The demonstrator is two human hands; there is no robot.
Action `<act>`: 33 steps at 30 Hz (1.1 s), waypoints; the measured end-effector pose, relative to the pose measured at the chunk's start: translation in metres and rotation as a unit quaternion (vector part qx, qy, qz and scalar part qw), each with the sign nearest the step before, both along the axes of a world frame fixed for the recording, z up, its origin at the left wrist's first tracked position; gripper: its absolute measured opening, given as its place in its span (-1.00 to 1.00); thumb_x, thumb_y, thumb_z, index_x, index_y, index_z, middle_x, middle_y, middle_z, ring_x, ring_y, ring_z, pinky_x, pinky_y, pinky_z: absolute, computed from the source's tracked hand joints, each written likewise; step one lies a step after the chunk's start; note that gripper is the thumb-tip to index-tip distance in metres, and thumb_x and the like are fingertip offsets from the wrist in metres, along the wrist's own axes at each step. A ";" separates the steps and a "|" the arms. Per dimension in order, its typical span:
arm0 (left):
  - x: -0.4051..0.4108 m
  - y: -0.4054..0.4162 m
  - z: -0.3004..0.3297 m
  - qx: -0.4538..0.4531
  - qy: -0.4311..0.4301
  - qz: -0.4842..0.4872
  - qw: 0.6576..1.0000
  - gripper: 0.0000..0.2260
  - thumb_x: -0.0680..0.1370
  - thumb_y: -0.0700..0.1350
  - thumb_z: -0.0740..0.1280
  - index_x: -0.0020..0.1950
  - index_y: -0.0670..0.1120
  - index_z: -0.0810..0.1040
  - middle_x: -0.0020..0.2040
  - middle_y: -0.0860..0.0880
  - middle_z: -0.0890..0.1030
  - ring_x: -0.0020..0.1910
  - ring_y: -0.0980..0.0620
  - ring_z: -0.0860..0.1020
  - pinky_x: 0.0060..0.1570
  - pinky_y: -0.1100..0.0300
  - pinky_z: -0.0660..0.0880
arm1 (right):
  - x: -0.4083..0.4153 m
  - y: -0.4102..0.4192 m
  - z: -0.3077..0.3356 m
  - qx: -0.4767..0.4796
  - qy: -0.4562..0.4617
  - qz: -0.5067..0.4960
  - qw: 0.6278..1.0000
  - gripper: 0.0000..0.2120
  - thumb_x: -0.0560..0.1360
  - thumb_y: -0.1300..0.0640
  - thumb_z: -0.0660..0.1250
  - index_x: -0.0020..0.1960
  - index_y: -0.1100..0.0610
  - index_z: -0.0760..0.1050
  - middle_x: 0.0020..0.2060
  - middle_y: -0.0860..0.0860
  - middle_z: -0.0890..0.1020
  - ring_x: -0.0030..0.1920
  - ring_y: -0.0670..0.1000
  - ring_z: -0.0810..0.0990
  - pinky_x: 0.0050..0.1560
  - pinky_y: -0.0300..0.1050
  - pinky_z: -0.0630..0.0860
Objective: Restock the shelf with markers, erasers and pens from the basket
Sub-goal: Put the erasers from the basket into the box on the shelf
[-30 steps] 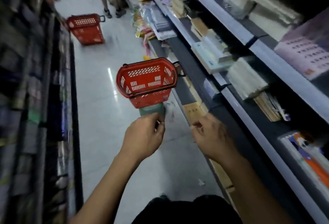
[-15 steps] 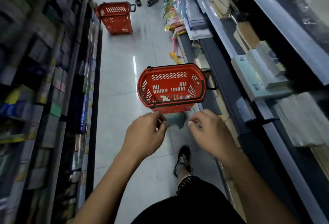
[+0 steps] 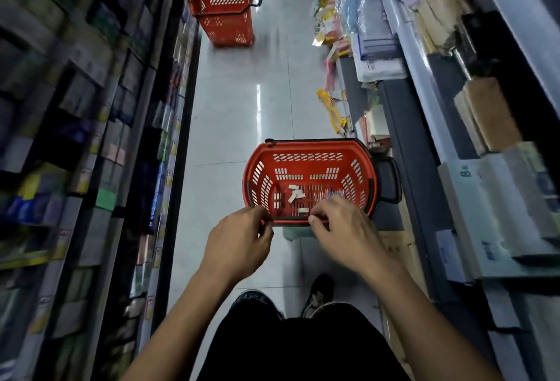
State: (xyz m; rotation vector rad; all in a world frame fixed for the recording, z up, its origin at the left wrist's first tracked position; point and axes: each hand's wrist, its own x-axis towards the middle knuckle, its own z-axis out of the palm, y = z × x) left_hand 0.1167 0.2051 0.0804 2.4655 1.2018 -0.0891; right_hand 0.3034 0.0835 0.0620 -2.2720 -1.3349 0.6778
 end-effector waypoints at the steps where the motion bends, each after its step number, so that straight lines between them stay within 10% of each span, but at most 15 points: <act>1: 0.003 0.009 -0.003 -0.005 0.003 0.003 1.000 -0.84 0.64 0.08 0.20 0.00 0.09 0.54 -0.08 0.13 0.63 -0.16 0.05 0.57 -0.24 0.08 0.55 | 0.004 0.009 -0.003 -0.007 0.004 0.005 1.000 -0.81 0.62 -0.07 0.29 0.13 -0.02 0.58 0.01 -0.11 0.53 -0.01 -0.06 0.53 0.00 -0.10 0.51; 21: 0.079 0.191 -0.101 -0.106 0.011 -0.057 0.993 -0.82 0.64 0.06 0.21 0.03 0.02 0.56 -0.03 0.05 0.66 -0.11 -0.02 0.62 -0.18 0.06 0.60 | 0.057 0.153 -0.076 -0.153 0.039 0.010 0.987 -0.87 0.62 -0.07 0.29 0.08 -0.08 0.57 -0.07 -0.23 0.50 -0.06 -0.16 0.51 -0.11 -0.25 0.38; 33: 0.160 0.198 -0.349 -0.236 0.095 -0.066 0.965 -0.73 0.60 0.05 0.33 0.24 -0.04 0.55 0.12 -0.07 0.65 0.07 -0.12 0.64 0.03 -0.03 0.62 | 0.132 0.181 -0.343 -0.249 0.101 0.028 0.963 -0.88 0.58 0.13 0.34 0.00 0.14 0.64 -0.19 -0.01 0.55 -0.18 -0.02 0.49 -0.16 -0.19 0.33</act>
